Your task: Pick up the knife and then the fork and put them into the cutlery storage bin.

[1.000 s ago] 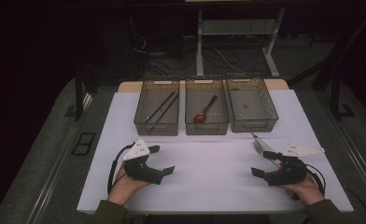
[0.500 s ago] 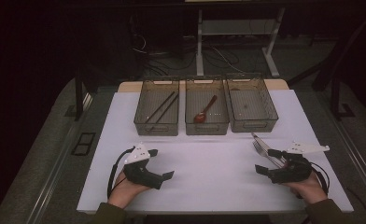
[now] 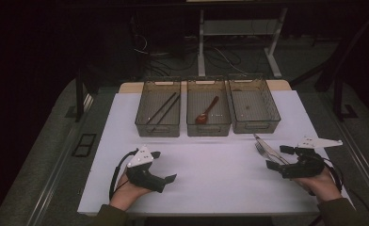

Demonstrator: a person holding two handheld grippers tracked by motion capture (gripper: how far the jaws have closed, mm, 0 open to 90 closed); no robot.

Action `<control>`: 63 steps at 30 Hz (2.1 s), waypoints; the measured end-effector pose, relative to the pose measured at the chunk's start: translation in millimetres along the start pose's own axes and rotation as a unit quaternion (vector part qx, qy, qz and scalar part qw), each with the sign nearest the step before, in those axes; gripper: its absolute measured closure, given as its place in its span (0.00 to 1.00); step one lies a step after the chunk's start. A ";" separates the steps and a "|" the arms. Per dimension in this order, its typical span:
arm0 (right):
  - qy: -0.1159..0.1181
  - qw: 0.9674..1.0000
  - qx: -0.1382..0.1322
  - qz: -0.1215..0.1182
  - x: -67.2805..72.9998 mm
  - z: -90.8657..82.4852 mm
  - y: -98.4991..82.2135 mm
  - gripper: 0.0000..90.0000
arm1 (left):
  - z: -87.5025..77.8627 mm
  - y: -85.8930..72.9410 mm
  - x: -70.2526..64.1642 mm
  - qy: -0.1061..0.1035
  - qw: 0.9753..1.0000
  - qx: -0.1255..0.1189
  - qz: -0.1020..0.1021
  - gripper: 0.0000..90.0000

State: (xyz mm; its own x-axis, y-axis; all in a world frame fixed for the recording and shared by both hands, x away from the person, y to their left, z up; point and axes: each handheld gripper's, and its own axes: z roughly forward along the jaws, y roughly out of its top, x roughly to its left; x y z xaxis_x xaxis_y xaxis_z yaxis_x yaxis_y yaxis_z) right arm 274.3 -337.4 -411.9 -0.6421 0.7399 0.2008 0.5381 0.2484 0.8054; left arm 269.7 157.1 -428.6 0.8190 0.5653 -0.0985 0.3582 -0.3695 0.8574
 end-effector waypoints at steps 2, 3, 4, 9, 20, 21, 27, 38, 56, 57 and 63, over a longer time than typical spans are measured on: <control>-0.008 1.000 -0.001 0.003 -4.6 -3.6 1.3 0.10 | 0.2 -0.1 0.1 -0.001 1.000 -0.002 -0.001 0.00; -0.011 1.000 -0.002 -0.001 -6.8 -4.7 1.7 0.10 | 0.2 -0.1 0.1 -0.001 1.000 -0.002 -0.001 0.00; -0.016 1.000 0.001 0.000 -9.3 -6.6 2.3 0.10 | 0.4 -0.2 0.0 -0.001 1.000 -0.002 -0.002 0.00; -0.033 0.999 0.011 -0.003 -19.9 -12.7 4.0 0.10 | 1.6 -0.3 -0.3 -0.002 1.000 0.000 -0.002 0.00; -0.045 0.996 0.075 0.003 -33.0 -16.6 8.8 0.24 | 1.8 -0.5 -0.3 -0.003 1.000 -0.002 -0.001 0.00; -0.047 0.995 0.083 0.004 -33.2 -15.7 9.1 0.25 | 1.9 -0.5 -0.4 -0.004 1.000 -0.002 -0.001 0.00; -0.048 0.991 0.128 -0.001 -32.8 -10.8 12.7 0.34 | 2.7 -0.6 -0.9 -0.004 1.000 -0.001 0.000 0.00; -0.045 0.978 0.202 -0.022 -29.6 0.8 28.3 0.52 | 3.9 -1.0 -1.9 -0.008 1.000 0.002 0.001 0.00; -0.037 0.950 0.307 -0.035 -26.6 35.1 32.6 0.78 | 4.8 -1.2 -3.0 -0.010 1.000 0.004 0.003 0.00; -0.036 0.949 0.311 -0.036 -26.1 36.6 32.5 0.79 | 4.9 -1.1 -3.1 -0.011 1.000 0.004 0.004 0.00; -0.041 0.941 0.333 -0.042 -24.3 45.0 32.6 0.83 | 5.5 -1.1 -3.3 -0.012 1.000 0.007 0.005 0.00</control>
State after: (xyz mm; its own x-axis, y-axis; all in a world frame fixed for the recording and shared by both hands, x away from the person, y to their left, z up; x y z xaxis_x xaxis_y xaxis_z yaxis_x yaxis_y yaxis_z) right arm 332.0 -319.2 -415.6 -0.6678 0.7394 0.0853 0.7278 0.6247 0.2829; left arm 269.1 151.7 -432.0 0.8337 0.5427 -0.1019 0.3556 -0.3865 0.8510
